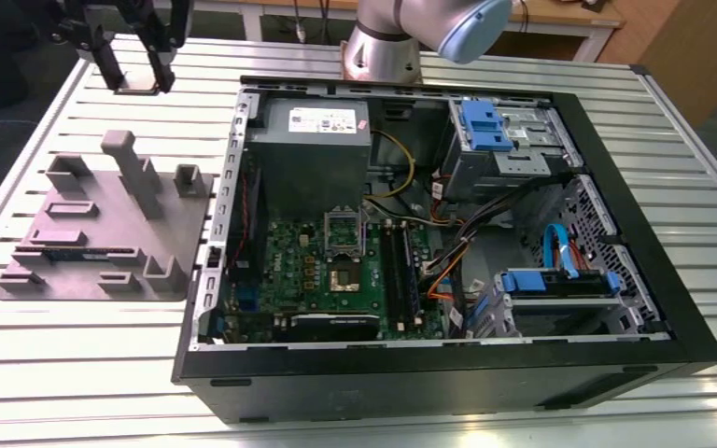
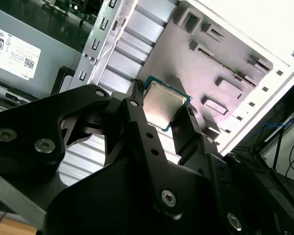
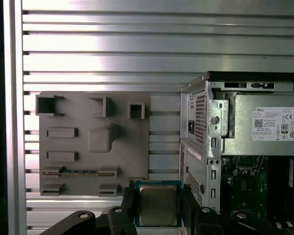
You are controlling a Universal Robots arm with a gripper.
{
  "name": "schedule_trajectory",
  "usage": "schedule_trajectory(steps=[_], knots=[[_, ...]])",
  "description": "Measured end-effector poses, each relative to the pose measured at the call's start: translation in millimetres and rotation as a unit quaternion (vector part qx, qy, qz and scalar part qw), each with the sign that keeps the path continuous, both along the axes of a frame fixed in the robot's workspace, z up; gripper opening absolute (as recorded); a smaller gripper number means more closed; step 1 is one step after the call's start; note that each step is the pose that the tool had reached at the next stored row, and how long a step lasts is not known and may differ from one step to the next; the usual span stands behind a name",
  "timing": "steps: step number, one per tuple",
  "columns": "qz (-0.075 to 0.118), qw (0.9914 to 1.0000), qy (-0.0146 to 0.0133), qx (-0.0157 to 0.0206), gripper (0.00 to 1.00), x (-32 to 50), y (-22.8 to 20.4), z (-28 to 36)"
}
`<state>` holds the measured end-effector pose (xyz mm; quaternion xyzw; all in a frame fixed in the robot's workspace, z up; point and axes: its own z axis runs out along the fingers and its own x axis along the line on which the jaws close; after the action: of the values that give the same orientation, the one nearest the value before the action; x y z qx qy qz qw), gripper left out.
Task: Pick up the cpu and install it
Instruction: 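Pick up the cpu and move it towards the insertion slot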
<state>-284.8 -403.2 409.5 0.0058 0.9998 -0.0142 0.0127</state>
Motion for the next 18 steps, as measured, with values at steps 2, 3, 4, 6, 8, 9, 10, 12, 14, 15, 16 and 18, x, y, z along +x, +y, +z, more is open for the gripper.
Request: schedule_trajectory(steps=[2,3,4,6,8,9,10,12,14,15,16,18], knots=[[0.000,1.00000,0.0000,0.0000,0.47,0.6,0.0,0.0],[0.000,1.00000,0.0000,0.0000,0.47,0.9,0.0,0.0],[0.000,1.00000,0.0000,0.0000,0.47,1.3,0.0,0.0],[0.000,1.00000,0.0000,0.0000,0.47,1.9,0.0,0.0],[0.000,1.00000,0.0000,0.0000,0.47,2.5,0.0,0.0],[0.000,1.00000,0.0000,0.0000,0.47,2.8,0.0,0.0],[0.000,1.00000,0.0000,0.0000,0.47,3.2,0.0,0.0],[0.000,1.00000,0.0000,0.0000,0.47,3.8,0.0,0.0],[0.000,1.00000,0.0000,0.0000,0.47,4.4,0.0,0.0],[0.000,1.00000,0.0000,0.0000,0.47,4.7,0.0,0.0],[0.000,1.00000,0.0000,0.0000,0.47,5.1,0.0,0.0],[0.000,1.00000,0.0000,0.0000,0.47,5.7,0.0,0.0]])
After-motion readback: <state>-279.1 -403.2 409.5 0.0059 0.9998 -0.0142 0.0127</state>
